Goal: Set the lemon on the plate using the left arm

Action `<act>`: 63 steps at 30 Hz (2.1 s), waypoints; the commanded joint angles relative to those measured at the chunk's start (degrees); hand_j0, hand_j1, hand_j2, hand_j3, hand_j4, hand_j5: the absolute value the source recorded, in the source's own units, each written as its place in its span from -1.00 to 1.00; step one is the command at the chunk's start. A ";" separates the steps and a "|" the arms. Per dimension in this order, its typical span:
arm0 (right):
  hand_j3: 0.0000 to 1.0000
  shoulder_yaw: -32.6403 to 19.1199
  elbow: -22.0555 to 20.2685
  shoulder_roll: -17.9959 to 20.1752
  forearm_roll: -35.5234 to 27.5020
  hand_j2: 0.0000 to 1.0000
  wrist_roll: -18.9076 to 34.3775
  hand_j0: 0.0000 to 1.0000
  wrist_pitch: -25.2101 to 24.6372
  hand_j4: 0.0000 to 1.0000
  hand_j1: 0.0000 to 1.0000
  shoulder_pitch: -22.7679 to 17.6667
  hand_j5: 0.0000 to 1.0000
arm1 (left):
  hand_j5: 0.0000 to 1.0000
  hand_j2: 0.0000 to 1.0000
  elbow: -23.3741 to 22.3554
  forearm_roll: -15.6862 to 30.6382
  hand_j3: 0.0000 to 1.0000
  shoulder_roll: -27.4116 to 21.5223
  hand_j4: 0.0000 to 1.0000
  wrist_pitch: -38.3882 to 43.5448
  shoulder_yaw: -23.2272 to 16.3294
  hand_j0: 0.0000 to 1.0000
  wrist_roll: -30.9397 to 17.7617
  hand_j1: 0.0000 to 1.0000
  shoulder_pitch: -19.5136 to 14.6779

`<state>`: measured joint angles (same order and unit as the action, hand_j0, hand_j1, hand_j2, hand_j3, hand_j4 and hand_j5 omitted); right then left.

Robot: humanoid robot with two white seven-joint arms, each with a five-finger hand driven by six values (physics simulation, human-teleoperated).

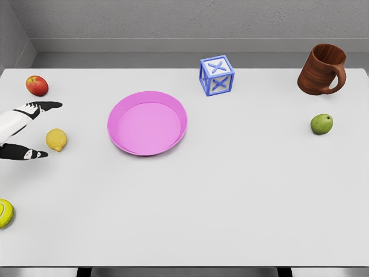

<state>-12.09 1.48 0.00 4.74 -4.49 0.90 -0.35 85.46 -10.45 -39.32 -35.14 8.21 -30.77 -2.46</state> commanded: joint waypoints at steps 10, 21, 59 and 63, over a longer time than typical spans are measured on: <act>1.00 0.04 0.01 0.00 0.01 1.00 0.00 1.00 -0.02 1.00 1.00 0.09 1.00 | 1.00 1.00 -0.38 -8.79 1.00 -0.76 1.00 0.14 -0.21 1.00 -1.40 1.00 -2.02; 1.00 0.04 0.01 0.00 0.01 1.00 0.00 1.00 -0.02 1.00 1.00 0.09 1.00 | 1.00 1.00 -0.82 -26.46 1.00 -7.26 1.00 0.14 -17.17 1.00 -1.31 1.00 -16.70; 1.00 0.04 0.01 0.00 0.01 1.00 0.00 1.00 -0.02 1.00 1.00 0.00 1.00 | 0.61 0.61 -5.47 -37.54 0.61 -7.79 0.61 0.14 -28.07 0.61 -1.49 0.61 -22.15; 1.00 0.04 0.01 0.00 0.01 1.00 0.00 1.00 -0.02 1.00 1.00 0.00 1.00 | 0.61 0.61 -5.47 -37.54 0.61 -7.35 0.61 0.14 -28.51 0.61 -1.40 0.61 -22.32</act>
<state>-12.02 1.49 0.00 4.75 -4.49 0.88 -0.26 79.98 -48.13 -46.80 -35.12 -20.16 -32.21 -24.70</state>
